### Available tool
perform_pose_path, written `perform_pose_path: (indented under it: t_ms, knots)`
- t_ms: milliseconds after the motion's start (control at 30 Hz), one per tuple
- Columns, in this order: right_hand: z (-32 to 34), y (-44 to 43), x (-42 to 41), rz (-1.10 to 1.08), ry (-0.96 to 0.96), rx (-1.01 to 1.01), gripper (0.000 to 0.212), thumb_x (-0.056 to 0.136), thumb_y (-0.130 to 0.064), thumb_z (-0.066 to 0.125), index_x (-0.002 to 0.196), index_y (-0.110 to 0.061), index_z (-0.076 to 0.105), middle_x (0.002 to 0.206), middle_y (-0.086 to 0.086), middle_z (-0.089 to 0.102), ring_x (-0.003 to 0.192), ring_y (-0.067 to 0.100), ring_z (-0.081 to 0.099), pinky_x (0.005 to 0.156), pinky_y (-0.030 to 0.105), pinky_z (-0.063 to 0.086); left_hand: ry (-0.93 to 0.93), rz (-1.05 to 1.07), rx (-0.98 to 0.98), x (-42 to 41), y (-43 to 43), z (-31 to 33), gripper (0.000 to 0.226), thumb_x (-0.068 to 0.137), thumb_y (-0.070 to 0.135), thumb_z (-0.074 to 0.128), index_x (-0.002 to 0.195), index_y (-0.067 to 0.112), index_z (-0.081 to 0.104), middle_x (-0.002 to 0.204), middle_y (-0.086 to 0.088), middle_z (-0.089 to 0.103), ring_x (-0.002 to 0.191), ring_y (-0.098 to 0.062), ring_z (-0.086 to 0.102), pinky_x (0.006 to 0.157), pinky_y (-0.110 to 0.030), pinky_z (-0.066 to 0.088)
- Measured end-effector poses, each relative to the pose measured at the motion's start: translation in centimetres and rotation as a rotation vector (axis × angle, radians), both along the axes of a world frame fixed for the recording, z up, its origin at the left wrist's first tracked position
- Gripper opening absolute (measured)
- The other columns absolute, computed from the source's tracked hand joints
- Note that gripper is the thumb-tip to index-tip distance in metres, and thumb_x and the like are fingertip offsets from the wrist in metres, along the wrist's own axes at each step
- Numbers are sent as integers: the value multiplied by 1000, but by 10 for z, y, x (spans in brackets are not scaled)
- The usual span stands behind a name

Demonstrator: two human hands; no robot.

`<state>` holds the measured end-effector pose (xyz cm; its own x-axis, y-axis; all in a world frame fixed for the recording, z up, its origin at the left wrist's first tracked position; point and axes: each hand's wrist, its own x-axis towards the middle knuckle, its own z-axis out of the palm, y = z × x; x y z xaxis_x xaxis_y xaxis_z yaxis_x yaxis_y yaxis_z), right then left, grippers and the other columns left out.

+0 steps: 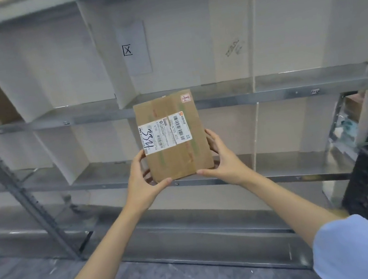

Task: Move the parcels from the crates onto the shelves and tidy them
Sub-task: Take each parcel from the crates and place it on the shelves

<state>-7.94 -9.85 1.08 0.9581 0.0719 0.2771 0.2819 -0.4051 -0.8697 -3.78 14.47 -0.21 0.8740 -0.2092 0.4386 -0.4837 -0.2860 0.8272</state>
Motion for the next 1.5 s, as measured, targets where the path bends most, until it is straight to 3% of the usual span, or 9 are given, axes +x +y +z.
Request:
perform_pose_path:
  t_ms: [233,367,600,767,933,1000,1167,1367,1500]
  knots:
    - [9,95,37,43,-53,-18,107,80,-13,81,157,-33,9,135,-47,27,119,-30,32,89,3,39,-73,87,13,28,92,4,106,67,13,89,151,25,25,144,15,30,124,1,43,101,-19,42]
    - [10,146,58,73,-56,18,109,79,-13,82,156,-37,9,137,-41,29,124,-27,29,97,9,38,-84,106,-14,40,145,9,106,67,11,89,149,28,26,151,10,31,131,-8,43,106,-30,44]
    - [6,219,88,197,-78,78,110,78,-12,82,154,-38,7,160,-17,21,145,4,27,100,5,37,-93,156,-41,47,216,11,105,68,5,87,149,27,25,150,15,31,129,9,39,104,-19,43]
    - [6,261,115,268,-78,76,108,78,-12,82,150,-44,9,159,-15,24,144,4,29,94,6,41,-96,235,-40,57,258,6,107,68,6,88,150,28,23,151,13,30,133,-2,41,105,-22,42]
    - [3,300,146,301,-91,67,101,77,-25,84,149,-40,15,156,-15,29,142,7,32,104,29,44,-87,290,-60,72,297,2,103,66,2,87,144,31,26,145,24,33,132,-5,42,107,-29,44]
    - [2,316,161,308,-95,65,98,78,-26,84,149,-37,18,154,-16,32,140,7,34,98,22,47,-83,319,-63,79,313,1,101,66,1,87,140,35,26,140,29,35,130,-4,44,107,-33,45]
    - [-3,363,206,367,-91,60,95,79,-25,82,147,-40,18,146,-20,33,132,4,37,102,29,43,-51,400,-61,105,354,-7,101,67,1,86,138,36,24,144,10,36,132,-6,44,108,-41,45]
    - [-13,432,277,410,-56,43,110,76,-33,84,156,-32,8,153,-5,31,136,11,37,114,44,36,-19,522,-53,148,410,-14,99,68,-6,83,137,32,24,134,26,35,124,16,40,101,-18,44]
    - [-19,478,320,476,-51,42,97,79,-29,82,155,-24,21,144,-5,32,127,2,37,115,40,35,-8,600,-20,179,449,-19,99,67,-5,84,136,31,24,138,18,37,124,8,45,97,-18,48]
